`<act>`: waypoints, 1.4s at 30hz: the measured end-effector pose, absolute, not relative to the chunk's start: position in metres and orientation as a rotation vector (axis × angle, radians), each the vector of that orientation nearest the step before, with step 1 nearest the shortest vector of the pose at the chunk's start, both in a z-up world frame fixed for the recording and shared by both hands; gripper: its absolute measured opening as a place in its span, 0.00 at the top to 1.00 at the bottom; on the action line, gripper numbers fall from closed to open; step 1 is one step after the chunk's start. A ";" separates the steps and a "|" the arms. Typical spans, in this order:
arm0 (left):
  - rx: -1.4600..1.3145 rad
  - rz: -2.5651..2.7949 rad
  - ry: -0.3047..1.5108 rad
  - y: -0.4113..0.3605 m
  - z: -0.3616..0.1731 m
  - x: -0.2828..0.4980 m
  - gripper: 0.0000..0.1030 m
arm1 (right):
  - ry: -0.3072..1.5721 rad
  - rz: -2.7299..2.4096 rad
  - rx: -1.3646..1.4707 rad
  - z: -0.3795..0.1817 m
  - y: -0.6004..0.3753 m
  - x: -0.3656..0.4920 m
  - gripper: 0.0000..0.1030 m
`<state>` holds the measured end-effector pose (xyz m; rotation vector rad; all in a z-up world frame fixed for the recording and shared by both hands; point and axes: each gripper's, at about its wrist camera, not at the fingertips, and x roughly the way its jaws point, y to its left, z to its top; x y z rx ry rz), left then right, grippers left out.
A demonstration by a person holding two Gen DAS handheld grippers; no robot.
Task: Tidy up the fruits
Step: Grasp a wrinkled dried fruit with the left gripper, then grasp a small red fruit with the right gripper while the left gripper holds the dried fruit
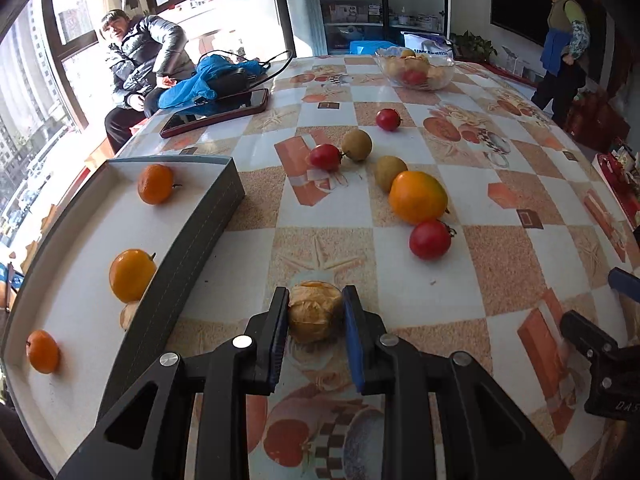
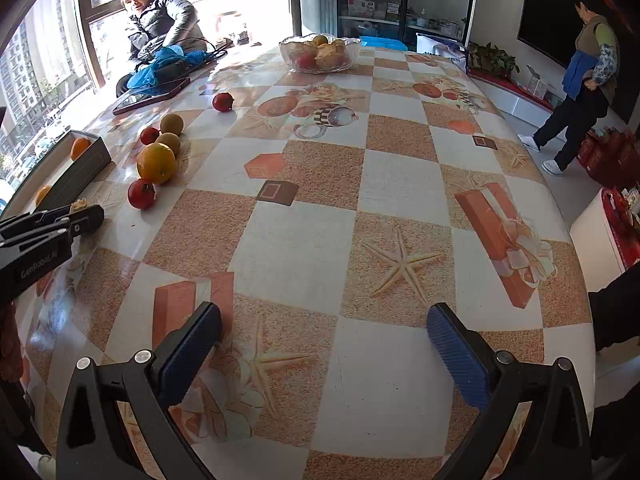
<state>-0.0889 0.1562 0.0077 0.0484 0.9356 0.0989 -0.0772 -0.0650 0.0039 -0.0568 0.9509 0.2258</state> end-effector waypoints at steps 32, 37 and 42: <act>-0.071 0.126 0.880 0.169 0.002 -0.109 0.56 | 0.951 0.225 -0.058 0.003 -0.065 -0.078 0.00; -0.072 0.129 0.884 0.169 0.003 -0.109 0.56 | 0.967 0.216 -0.060 0.005 -0.062 -0.075 0.00; -0.077 0.138 0.908 0.178 0.003 -0.109 0.57 | 1.043 0.257 -0.088 0.008 -0.038 -0.066 0.00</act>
